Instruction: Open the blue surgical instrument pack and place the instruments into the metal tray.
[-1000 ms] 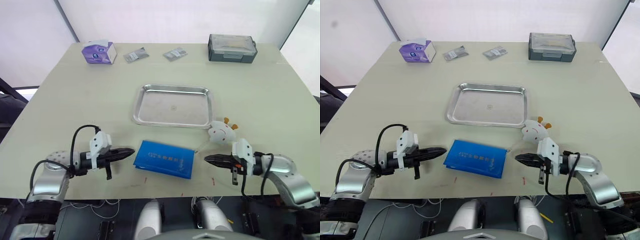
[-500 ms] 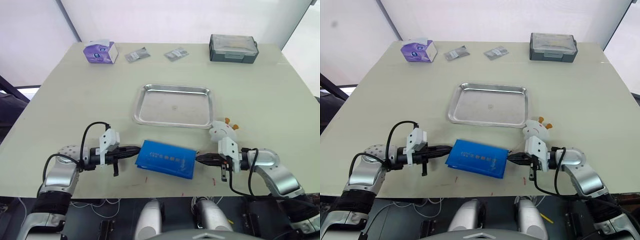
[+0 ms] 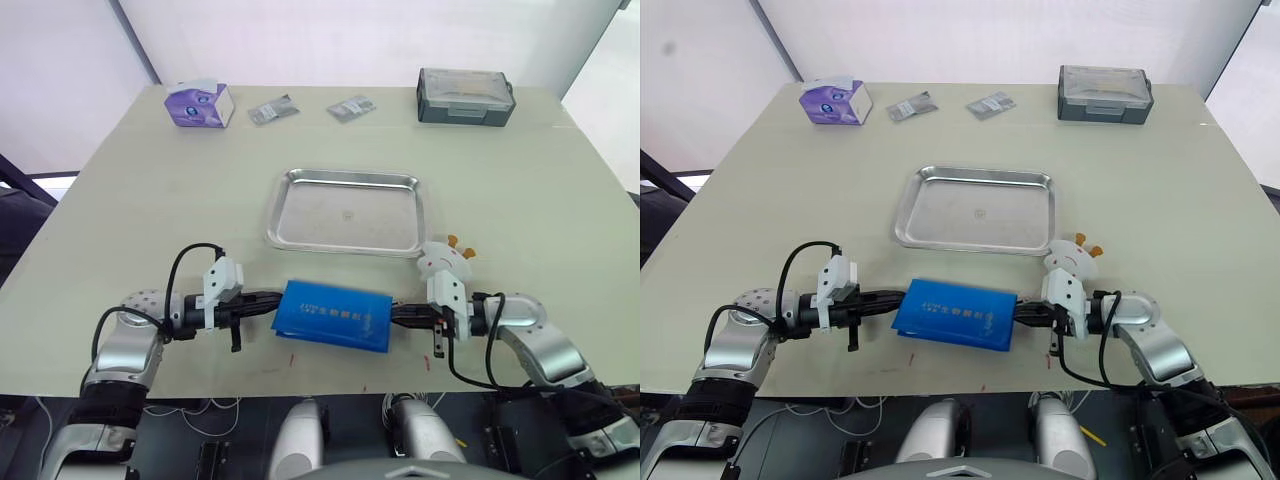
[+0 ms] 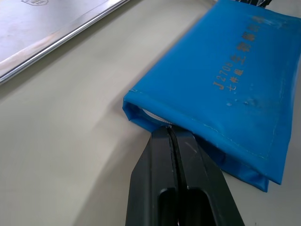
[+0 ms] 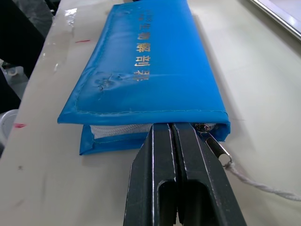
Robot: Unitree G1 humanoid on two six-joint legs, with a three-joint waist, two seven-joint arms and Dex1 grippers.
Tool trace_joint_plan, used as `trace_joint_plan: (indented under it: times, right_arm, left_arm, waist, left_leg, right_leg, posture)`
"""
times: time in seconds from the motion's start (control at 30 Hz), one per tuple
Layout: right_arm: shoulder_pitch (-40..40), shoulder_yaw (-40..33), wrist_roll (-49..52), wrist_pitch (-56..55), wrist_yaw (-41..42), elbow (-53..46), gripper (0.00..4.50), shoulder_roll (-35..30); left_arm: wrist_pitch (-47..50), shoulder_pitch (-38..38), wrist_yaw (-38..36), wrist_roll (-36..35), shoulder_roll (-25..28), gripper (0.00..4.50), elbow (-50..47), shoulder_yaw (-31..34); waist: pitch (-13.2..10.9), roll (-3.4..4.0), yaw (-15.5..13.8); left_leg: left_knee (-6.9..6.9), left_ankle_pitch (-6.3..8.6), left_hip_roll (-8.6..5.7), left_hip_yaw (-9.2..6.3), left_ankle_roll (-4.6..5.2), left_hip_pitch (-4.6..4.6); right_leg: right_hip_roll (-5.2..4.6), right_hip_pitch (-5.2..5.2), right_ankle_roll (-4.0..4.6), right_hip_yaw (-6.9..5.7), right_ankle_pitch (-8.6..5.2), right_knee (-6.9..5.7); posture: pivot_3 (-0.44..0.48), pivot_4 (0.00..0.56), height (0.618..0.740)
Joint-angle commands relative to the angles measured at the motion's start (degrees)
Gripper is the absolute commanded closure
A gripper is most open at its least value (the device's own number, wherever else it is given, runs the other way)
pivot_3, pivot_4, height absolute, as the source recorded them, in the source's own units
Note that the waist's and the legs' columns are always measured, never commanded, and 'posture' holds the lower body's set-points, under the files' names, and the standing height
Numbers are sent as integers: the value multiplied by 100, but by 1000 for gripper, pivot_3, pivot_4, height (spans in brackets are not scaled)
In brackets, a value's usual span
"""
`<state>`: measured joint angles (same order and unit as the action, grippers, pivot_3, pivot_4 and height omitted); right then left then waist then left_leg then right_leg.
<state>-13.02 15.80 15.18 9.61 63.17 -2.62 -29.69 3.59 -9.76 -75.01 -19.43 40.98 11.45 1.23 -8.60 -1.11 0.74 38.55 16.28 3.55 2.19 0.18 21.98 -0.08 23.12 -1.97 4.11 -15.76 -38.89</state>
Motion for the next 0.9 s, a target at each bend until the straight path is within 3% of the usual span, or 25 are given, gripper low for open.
trace_joint_plan:
  times: [0.03, 0.37, 0.9]
  right_arm:
    - [-128, -99, 0, -173, -25, -1, 4500, 61]
    - [-505, -246, -196, -578, -247, 655, 4500, 326]
    - [-215, -466, -248, -596, -122, 453, 4500, 70]
  left_arm:
    - [73, 59, -40, -71, -57, 4482, -303, -104]
    - [136, -91, 107, 3, -249, 4482, -307, -149]
    - [-63, -442, 237, 206, -414, 4482, 126, -160]
  waist:
    - [0, 0, 0]
    - [0, 0, -8]
    - [0, 0, -9]
  left_leg:
    - [0, 0, 0, 0, 0, 0]
    - [1, 0, 0, -1, 0, 1]
    - [2, 0, -1, -2, 0, 3]
  right_leg:
    - [0, 0, 0, 0, 0, 0]
    - [0, 0, 0, -1, 0, 0]
    - [-1, 0, -1, -1, 1, 1]
  posture:
    - [0, 150, 731]
    - [0, 150, 731]
    - [0, 150, 731]
